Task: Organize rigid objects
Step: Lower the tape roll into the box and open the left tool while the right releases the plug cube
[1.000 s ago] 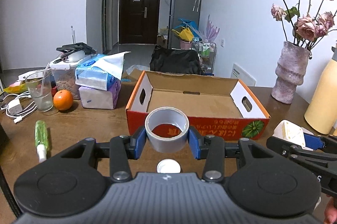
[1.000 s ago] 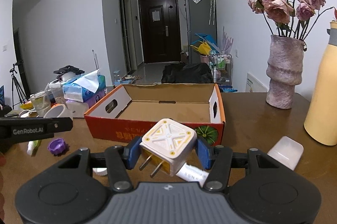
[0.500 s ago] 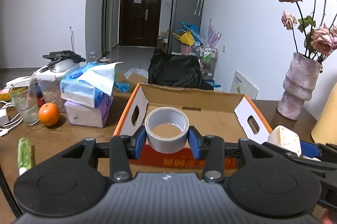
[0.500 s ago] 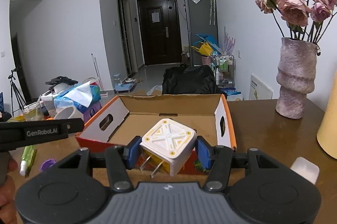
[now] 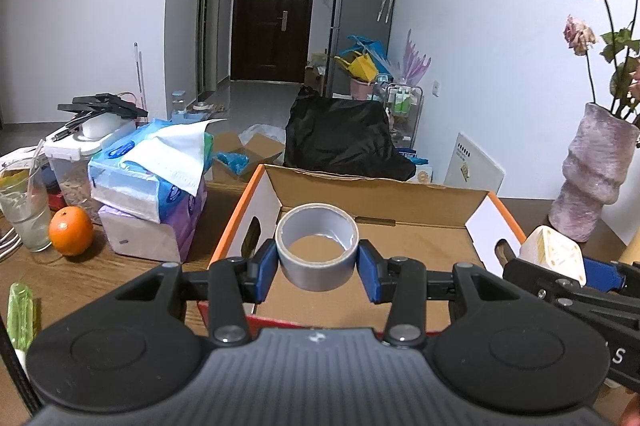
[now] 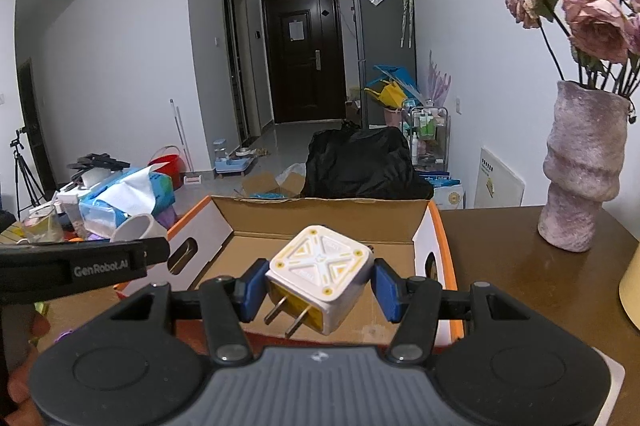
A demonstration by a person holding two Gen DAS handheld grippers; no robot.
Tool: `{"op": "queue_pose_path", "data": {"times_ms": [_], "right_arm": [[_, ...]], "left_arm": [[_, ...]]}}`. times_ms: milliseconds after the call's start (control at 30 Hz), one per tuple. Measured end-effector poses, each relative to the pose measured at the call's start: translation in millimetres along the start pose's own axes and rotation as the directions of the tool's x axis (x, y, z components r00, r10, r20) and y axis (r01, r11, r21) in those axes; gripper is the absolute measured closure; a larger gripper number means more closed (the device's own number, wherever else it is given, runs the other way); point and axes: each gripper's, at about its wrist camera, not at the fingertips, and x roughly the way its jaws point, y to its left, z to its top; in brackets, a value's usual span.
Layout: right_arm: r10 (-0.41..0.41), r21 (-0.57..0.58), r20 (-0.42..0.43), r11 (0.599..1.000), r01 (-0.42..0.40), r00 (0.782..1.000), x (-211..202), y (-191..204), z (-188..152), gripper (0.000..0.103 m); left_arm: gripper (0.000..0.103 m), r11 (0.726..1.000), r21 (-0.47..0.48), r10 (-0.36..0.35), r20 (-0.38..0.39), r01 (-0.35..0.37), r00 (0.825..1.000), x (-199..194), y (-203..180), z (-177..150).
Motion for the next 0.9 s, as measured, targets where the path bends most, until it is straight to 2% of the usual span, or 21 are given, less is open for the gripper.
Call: {"op": "queue_pose_path", "data": {"times_ms": [433, 600, 900], "right_arm": [[-0.011, -0.038, -0.042, 0.999, 0.009, 0.999, 40.3, 0.9, 8.3, 0.048], [-0.018, -0.049, -0.062, 0.999, 0.015, 0.998, 51.4, -1.0, 7.5, 0.048], [-0.033, -0.061, -0.094, 0.998, 0.028, 0.995, 71.6, -2.3, 0.5, 0.048]], "left_arm": [[0.059, 0.999, 0.03, 0.026, -0.025, -0.025, 0.999, 41.1, -9.7, 5.7], [0.059, 0.999, 0.036, 0.04, -0.057, -0.038, 0.998, 58.5, -11.6, 2.2], [0.059, 0.998, 0.045, 0.045, -0.065, -0.042, 0.997, 78.1, -11.1, -0.5]]}}
